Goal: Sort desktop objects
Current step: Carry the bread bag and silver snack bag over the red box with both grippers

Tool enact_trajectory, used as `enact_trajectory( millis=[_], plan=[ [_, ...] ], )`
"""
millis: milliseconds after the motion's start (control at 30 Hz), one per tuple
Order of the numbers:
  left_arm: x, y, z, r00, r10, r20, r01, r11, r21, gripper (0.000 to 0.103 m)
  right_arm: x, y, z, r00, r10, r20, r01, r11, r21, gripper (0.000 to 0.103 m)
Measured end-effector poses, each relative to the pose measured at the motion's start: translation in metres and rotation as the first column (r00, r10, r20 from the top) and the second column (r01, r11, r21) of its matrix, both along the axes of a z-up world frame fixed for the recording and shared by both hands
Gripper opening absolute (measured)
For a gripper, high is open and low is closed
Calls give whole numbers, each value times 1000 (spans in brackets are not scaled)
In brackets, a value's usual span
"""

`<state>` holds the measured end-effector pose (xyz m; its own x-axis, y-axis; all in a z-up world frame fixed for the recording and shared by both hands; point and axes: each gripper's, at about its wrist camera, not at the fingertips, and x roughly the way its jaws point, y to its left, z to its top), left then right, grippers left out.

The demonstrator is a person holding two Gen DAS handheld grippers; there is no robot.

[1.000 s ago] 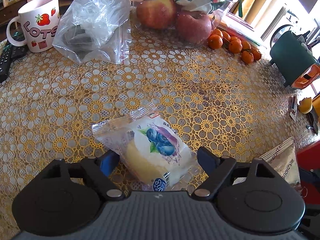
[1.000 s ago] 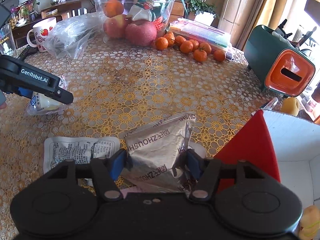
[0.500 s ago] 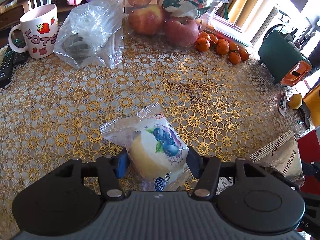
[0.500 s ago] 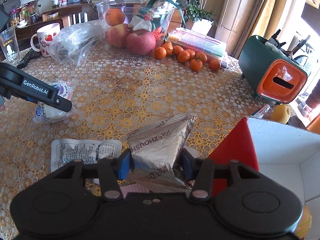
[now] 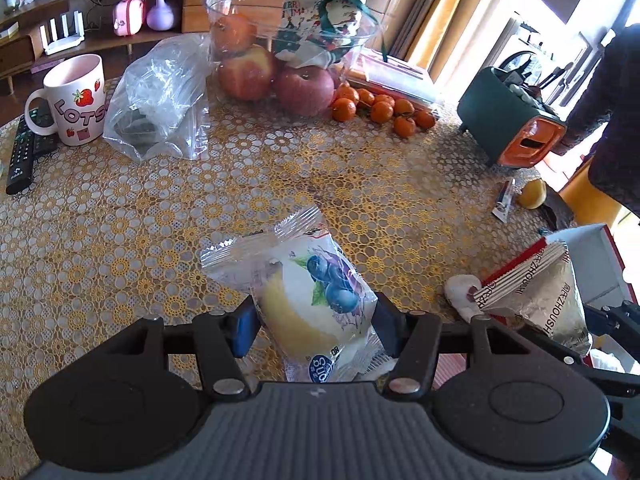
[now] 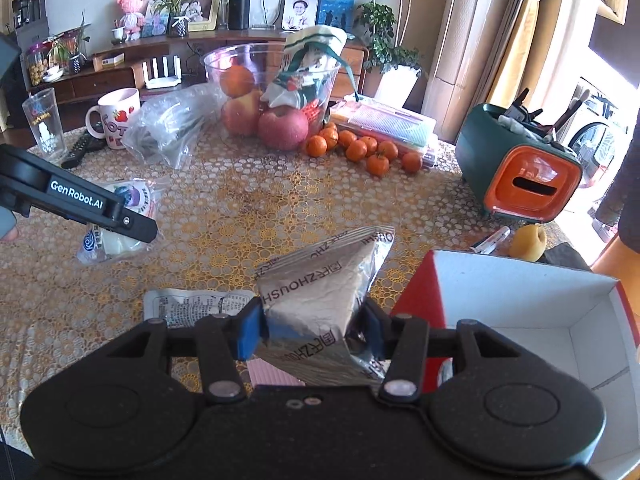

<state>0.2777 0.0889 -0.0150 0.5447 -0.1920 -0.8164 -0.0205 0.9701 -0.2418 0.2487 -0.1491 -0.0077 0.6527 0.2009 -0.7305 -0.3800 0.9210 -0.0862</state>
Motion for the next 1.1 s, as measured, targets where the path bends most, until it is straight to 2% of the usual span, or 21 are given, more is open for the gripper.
enact_trajectory(
  millis=[400,600,767,1000,1100],
  plan=[
    [-59,-55,52,989,-139,57,140,990,-9,58,-51,-35,41,999,11,30,-12,999,52,50],
    [-85,-81,68,979,-192,74,194,981,-9,58,-74,-62,57,999,-1,41,-2,996,94,50],
    [-108,-107,83,967,-223,120,227,974,-22,58,-88,-89,67,999,-27,46,20,991,132,50],
    [-113,-151,92,949,-292,122,300,952,-57,58,-99,-130,72,996,-80,39,73,985,156,50],
    [-111,-173,90,935,-335,115,342,939,-46,58,-102,-148,73,995,-100,27,95,983,156,50]
  ],
)
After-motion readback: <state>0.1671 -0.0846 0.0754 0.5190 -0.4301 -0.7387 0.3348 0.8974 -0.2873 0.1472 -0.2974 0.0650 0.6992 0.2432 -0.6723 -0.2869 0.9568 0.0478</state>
